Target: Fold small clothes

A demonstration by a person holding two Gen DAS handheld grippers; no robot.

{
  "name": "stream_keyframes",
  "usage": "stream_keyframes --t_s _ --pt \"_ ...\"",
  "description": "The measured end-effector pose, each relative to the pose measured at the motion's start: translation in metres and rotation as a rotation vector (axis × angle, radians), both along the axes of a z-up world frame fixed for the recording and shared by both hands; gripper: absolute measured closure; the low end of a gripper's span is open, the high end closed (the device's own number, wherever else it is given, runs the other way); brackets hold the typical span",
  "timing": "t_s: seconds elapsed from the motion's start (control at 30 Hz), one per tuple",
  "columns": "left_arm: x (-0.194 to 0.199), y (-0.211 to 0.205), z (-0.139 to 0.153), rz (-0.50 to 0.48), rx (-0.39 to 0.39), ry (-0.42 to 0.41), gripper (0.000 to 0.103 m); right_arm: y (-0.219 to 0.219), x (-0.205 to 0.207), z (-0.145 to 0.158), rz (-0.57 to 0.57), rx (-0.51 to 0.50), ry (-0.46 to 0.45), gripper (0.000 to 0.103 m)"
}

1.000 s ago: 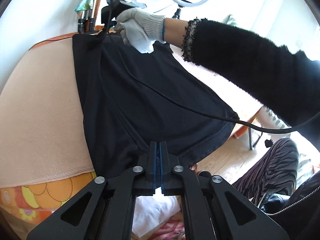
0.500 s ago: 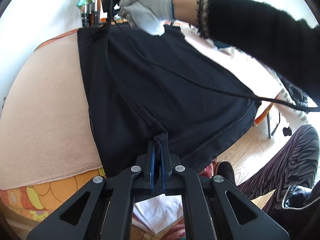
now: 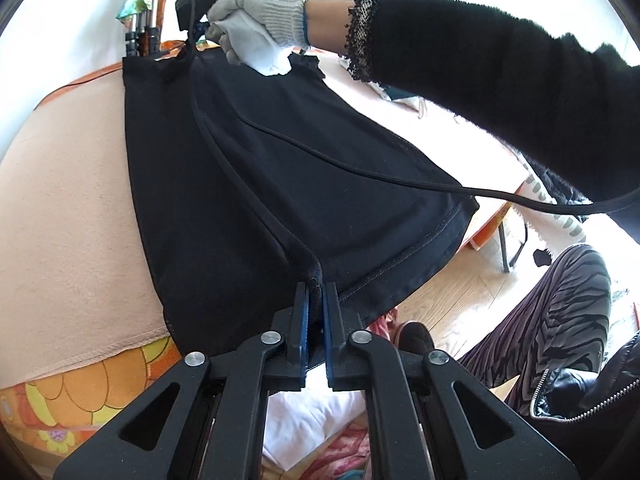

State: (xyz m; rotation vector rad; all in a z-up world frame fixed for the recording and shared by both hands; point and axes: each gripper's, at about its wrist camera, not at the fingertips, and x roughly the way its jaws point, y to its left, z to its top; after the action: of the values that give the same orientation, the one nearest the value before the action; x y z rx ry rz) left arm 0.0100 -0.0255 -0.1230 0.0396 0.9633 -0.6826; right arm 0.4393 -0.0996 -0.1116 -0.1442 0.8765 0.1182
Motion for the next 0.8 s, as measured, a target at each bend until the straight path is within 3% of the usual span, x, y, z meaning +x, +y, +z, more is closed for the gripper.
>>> stream_keyframes --t_s 0.07,0.1,0.17,0.23,0.3,0.43,0.8 --pt "0.002 -0.003 -0.001 -0.001 0.018 0.016 0.080 -0.004 0.002 -0.004 -0.008 0.000 0.016 0.099" --pt "-0.001 -0.004 -0.001 -0.001 0.017 0.018 0.069 -0.006 0.003 -0.006 -0.007 0.007 0.031 0.099" --pt "-0.003 -0.003 0.003 0.002 0.010 0.010 0.056 -0.013 0.002 -0.007 -0.027 -0.003 0.041 0.083" --pt "-0.008 0.001 0.008 0.010 0.002 -0.012 0.046 -0.022 -0.006 0.000 -0.045 -0.003 0.007 0.050" --pt "-0.012 0.003 0.015 0.017 -0.012 -0.040 0.046 -0.033 -0.018 0.012 -0.043 0.038 -0.031 0.044" --pt "-0.018 0.005 0.026 0.035 -0.029 -0.085 0.046 -0.059 -0.043 0.035 -0.040 0.122 -0.046 0.043" --pt "-0.026 -0.024 0.036 0.078 -0.057 -0.141 0.046 -0.136 -0.141 0.091 0.027 0.193 -0.117 0.043"
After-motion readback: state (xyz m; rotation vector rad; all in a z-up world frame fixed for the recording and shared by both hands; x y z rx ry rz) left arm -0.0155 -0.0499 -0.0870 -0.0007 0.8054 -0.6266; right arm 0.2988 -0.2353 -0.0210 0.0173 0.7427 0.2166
